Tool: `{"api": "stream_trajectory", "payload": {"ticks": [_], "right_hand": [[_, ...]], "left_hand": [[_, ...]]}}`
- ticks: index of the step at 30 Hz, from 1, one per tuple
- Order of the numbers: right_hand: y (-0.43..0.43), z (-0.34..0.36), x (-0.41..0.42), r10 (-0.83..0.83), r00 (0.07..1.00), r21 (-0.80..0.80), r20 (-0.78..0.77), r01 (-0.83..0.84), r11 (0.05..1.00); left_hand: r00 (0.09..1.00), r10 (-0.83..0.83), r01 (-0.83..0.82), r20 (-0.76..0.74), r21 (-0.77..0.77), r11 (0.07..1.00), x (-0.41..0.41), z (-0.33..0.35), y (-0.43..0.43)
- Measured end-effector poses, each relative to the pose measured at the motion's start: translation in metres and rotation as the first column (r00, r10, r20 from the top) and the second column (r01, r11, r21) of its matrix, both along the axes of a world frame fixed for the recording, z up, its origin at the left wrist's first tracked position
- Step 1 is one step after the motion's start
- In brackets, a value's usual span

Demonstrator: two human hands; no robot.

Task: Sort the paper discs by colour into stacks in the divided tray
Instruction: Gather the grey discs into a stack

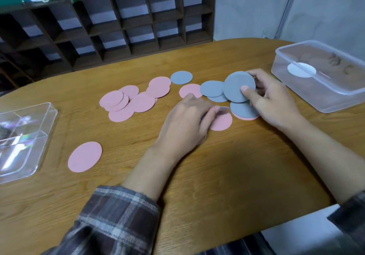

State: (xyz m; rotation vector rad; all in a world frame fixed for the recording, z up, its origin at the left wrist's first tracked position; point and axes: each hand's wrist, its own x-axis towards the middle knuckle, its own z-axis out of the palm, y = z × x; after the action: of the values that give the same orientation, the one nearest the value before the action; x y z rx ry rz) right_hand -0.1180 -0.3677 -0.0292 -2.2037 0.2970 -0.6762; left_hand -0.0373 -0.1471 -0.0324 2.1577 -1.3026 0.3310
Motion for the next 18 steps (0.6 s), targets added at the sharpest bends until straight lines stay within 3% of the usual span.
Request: {"api": "stream_trajectory", "payload": {"ticks": [3,11,18], "right_hand": [[0.002,0.0,0.0,0.02,1.0,0.003,0.002,-0.02,1.0],[0.018,0.004,-0.002,0.137,0.991,0.117,0.001,-0.137,0.984],[0.02,0.003,-0.003,0.189,0.982,0.137,-0.003,-0.187,0.973]], "left_hand": [[0.994,0.113,-0.112,0.004,-0.135,0.985,0.002,-0.002,0.0],[0.984,0.126,-0.161,-0.126,-0.337,0.928,0.001,-0.001,-0.004],[0.94,0.089,-0.213,-0.329,-0.363,0.907,-0.003,0.001,-0.007]]}}
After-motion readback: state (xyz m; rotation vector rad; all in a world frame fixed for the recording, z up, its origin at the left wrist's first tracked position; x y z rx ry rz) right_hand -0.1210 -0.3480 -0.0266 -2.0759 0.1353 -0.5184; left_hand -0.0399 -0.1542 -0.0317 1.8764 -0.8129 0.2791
